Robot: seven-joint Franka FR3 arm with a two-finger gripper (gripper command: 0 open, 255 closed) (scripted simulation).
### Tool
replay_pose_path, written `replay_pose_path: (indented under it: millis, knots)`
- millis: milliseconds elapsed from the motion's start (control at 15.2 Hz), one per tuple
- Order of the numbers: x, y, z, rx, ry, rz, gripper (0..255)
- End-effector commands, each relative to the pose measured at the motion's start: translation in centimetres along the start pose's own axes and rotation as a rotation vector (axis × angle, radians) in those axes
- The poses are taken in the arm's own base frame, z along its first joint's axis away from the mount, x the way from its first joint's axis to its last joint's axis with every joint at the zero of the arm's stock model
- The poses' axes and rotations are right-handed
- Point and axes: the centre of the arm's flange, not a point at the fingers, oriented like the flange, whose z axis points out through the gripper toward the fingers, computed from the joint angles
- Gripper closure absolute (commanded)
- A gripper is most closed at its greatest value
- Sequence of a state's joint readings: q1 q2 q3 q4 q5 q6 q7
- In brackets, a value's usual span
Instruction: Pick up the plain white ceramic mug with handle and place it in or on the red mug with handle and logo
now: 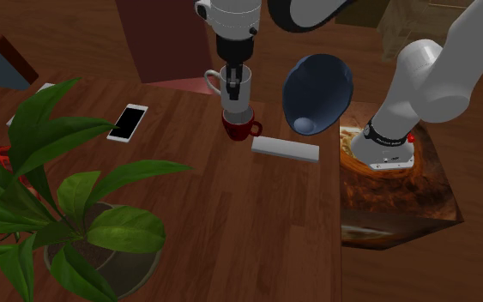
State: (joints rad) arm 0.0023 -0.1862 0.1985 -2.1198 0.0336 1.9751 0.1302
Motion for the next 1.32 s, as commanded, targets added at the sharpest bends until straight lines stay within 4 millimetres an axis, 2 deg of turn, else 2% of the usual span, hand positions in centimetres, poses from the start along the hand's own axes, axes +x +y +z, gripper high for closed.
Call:
replay_pose_path:
  millis: [0,396,924,990,1254]
  knots:
    - [0.0,0.0,1.0,0.0,0.001,0.0,255]
    - [-0.1,0.0,4.3,0.0,0.001,0.0,255]
    - [-0.1,0.0,4.3,0.0,0.001,0.0,255]
    - [-0.2,0.0,4.3,0.0,0.001,0.0,0]
    - [-0.2,0.0,4.3,0.0,0.001,0.0,0]
